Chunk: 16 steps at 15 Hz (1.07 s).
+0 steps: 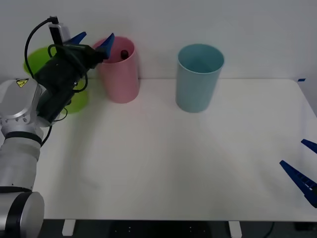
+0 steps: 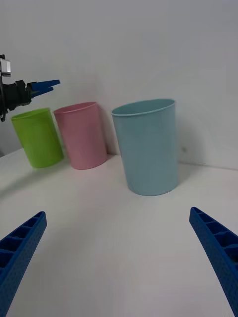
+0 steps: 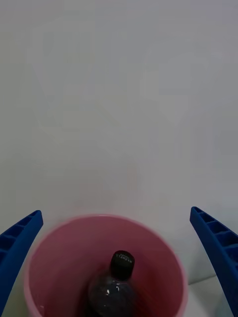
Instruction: Grasp the object on the table and drop it into the matching bin: aluminum can to the light blue bin, PET bottle to the pink bin.
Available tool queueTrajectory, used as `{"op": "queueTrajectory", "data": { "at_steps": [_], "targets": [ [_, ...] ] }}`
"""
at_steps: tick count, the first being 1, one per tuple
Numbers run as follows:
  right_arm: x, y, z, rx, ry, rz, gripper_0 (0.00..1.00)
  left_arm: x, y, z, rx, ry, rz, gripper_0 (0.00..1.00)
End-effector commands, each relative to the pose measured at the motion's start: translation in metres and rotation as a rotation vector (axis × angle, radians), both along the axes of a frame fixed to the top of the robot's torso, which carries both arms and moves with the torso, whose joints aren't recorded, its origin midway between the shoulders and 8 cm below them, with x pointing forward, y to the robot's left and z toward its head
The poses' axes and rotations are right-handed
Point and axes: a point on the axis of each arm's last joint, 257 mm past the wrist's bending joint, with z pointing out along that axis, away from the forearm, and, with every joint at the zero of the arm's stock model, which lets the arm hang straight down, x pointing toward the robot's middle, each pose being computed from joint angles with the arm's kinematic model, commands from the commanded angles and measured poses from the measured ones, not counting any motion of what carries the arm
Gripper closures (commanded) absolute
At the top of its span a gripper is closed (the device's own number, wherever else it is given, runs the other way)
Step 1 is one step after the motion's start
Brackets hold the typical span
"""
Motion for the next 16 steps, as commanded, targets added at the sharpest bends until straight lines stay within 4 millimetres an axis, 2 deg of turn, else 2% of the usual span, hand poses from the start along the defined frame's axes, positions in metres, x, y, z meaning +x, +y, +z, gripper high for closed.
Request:
{"op": "queueTrajectory", "data": {
  "at_steps": [1, 5, 8, 11, 16],
  "targets": [
    [0.0, 0.0, 0.0, 0.0, 0.0, 0.0, 0.0, -0.015, 0.014, -0.01, 0.033, 0.008, -0.051, 0.0],
    [0.0, 0.0, 0.0, 0.0, 0.0, 0.0, 0.0, -0.034, 0.041, -0.022, 0.076, 0.025, -0.098, 0.0],
    [0.0, 0.0, 0.0, 0.0, 0.0, 0.0, 0.0, -0.058, 0.058, -0.028, 0.087, 0.019, -0.115, 0.0],
    [0.0, 0.0, 0.0, 0.0, 0.0, 0.0, 0.0, -0.087, 0.08, -0.033, 0.107, 0.004, -0.104, 0.0],
    [0.0, 0.0, 0.0, 0.0, 0.0, 0.0, 0.0, -0.149, 0.112, -0.048, 0.171, -0.003, -0.079, 0.0]
  ]
}}
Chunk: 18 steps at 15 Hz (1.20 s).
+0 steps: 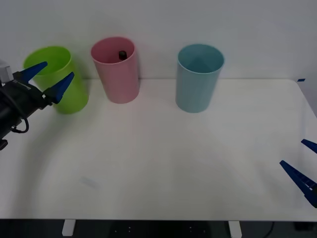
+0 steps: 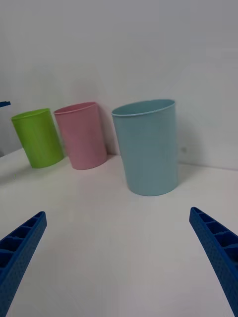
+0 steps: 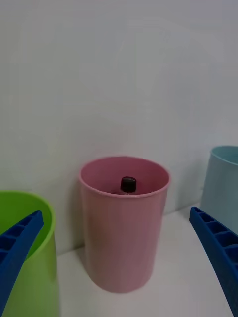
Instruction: Grasp the object on the table and drop it into the matching bin: aluminum can to the light blue bin, PET bottle to the pink bin.
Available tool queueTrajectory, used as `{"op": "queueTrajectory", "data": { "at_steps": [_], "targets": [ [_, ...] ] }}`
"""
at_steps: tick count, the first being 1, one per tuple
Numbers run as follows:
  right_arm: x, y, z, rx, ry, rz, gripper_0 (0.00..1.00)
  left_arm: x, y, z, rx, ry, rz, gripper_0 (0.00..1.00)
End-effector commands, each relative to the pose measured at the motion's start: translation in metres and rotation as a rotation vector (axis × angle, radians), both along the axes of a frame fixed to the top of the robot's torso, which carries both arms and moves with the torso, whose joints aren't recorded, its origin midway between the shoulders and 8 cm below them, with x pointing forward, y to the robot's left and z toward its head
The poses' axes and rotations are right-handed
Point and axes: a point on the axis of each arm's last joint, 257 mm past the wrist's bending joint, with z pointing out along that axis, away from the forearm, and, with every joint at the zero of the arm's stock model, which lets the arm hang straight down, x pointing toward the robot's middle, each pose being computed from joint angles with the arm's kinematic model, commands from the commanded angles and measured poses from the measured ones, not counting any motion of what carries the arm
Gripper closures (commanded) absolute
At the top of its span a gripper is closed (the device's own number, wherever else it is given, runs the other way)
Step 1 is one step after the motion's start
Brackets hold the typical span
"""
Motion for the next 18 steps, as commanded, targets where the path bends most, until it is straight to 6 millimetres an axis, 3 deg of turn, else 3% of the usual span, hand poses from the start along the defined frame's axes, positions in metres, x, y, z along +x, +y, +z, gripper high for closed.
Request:
{"op": "queueTrajectory", "data": {
  "at_steps": [1, 11, 18],
  "targets": [
    [0.0, 0.0, 0.0, 0.0, 0.0, 0.0, 0.0, -0.03, 0.013, -0.006, 0.028, 0.0, -0.003, 0.0],
    [0.0, 0.0, 0.0, 0.0, 0.0, 0.0, 0.0, -0.123, 0.06, -0.039, 0.201, 0.088, -0.03, 0.0],
    [0.0, 0.0, 0.0, 0.0, 0.0, 0.0, 0.0, -0.161, 0.077, -0.067, 0.23, 0.181, -0.021, 0.0]
  ]
}}
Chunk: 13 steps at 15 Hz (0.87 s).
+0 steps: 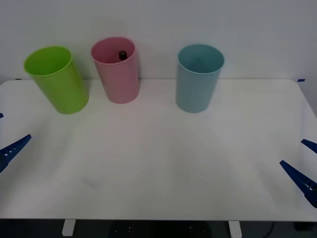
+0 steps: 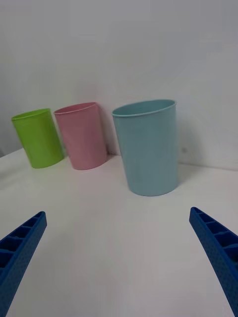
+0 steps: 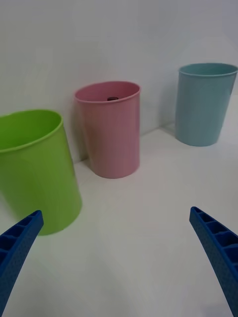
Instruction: Grasp the object on the table and drop it into the matching bin: aluminum can to the light blue bin, PET bottle to the pink bin.
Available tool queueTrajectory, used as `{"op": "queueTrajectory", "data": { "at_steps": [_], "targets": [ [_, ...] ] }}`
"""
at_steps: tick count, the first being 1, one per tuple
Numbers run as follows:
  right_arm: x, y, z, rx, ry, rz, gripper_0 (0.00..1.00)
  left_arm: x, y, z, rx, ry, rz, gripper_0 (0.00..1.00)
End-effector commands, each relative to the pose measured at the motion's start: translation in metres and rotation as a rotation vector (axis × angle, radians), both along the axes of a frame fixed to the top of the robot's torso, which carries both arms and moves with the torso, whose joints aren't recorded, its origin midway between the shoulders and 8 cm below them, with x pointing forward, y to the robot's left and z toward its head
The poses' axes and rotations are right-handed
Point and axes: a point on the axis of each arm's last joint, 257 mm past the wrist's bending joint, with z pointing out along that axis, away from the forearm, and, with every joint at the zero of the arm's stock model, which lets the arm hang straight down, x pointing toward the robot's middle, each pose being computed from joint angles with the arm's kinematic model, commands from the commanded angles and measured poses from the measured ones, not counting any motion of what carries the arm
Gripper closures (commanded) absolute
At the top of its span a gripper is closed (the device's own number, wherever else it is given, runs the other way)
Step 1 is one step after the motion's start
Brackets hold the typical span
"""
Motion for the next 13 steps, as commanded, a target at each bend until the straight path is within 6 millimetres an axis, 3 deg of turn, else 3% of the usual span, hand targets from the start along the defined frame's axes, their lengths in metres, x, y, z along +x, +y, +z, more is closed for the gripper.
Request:
{"op": "queueTrajectory", "data": {
  "at_steps": [1, 7, 13],
  "targets": [
    [0.0, 0.0, 0.0, 0.0, 0.0, 0.0, 0.0, -0.014, 0.003, -0.012, -0.011, 0.038, 0.0, 0.0],
    [0.0, 0.0, 0.0, 0.0, 0.0, 0.0, 0.0, -0.032, 0.007, -0.024, -0.026, 0.075, 0.001, 0.0],
    [0.0, 0.0, 0.0, 0.0, 0.0, 0.0, 0.0, -0.035, 0.006, -0.029, -0.027, 0.091, -0.002, 0.0]
  ]
}}
